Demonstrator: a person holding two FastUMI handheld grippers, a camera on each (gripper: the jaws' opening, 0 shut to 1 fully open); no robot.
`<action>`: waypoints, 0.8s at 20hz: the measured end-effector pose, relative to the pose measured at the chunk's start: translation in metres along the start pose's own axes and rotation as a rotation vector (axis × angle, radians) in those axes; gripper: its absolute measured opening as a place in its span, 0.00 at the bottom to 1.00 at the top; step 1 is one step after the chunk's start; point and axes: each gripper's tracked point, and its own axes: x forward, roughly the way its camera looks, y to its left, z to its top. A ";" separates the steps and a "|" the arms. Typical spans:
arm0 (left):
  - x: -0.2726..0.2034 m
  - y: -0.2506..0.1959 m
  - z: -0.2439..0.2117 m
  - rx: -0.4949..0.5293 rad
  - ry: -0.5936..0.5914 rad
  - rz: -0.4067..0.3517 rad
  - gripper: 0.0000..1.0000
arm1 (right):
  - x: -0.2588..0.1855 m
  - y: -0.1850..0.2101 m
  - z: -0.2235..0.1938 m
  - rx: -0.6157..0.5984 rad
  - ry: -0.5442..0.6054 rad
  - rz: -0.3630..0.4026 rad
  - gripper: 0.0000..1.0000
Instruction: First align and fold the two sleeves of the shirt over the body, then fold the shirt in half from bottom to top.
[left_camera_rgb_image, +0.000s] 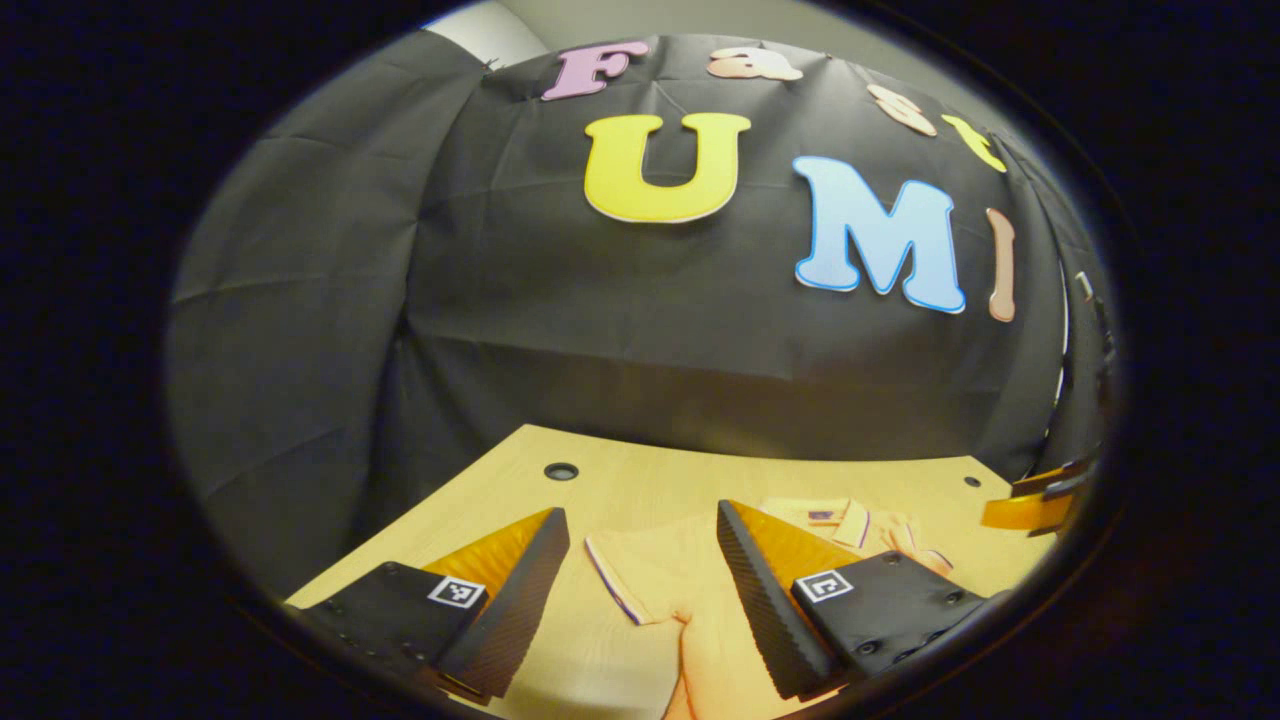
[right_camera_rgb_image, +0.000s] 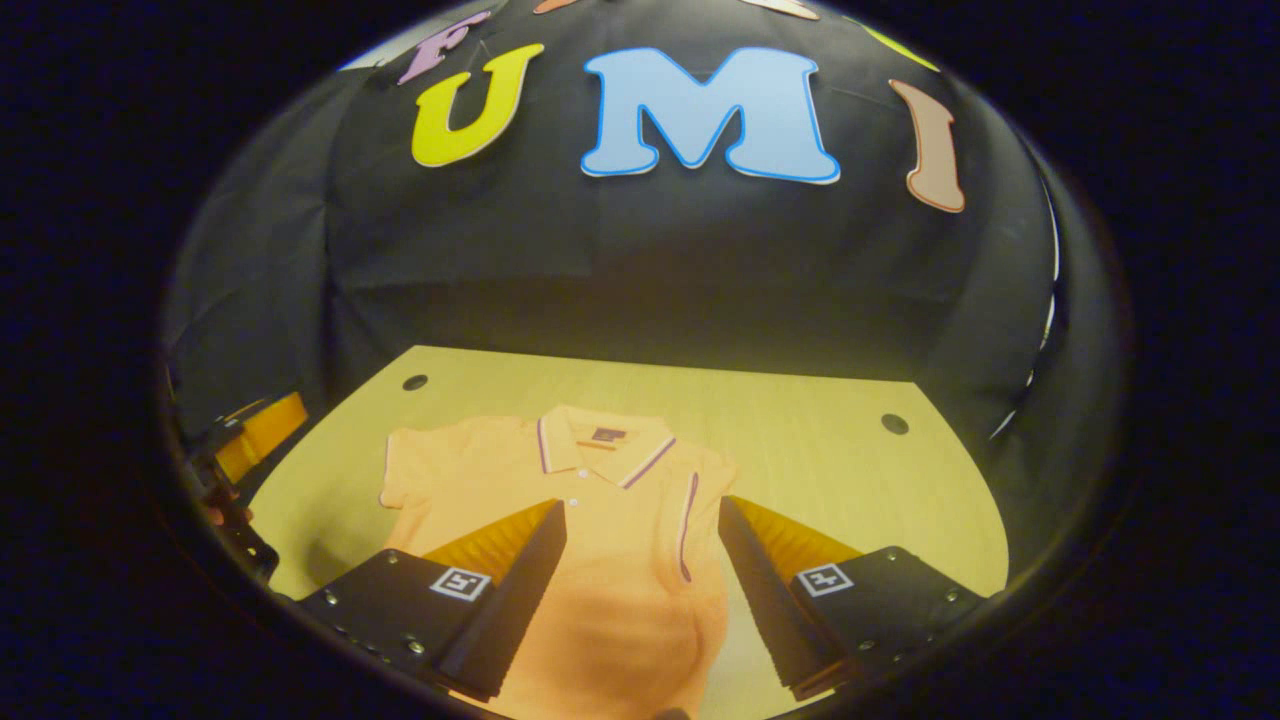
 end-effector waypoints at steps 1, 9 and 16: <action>0.010 0.004 -0.008 -0.001 0.019 0.001 0.97 | -0.014 0.003 -0.001 0.004 -0.017 0.000 0.95; 0.086 0.027 -0.066 -0.001 0.157 0.023 0.95 | -0.093 0.020 -0.003 0.035 -0.114 -0.080 0.95; 0.140 0.042 -0.100 0.008 0.229 0.046 0.95 | -0.135 0.028 0.011 0.015 -0.166 -0.128 0.95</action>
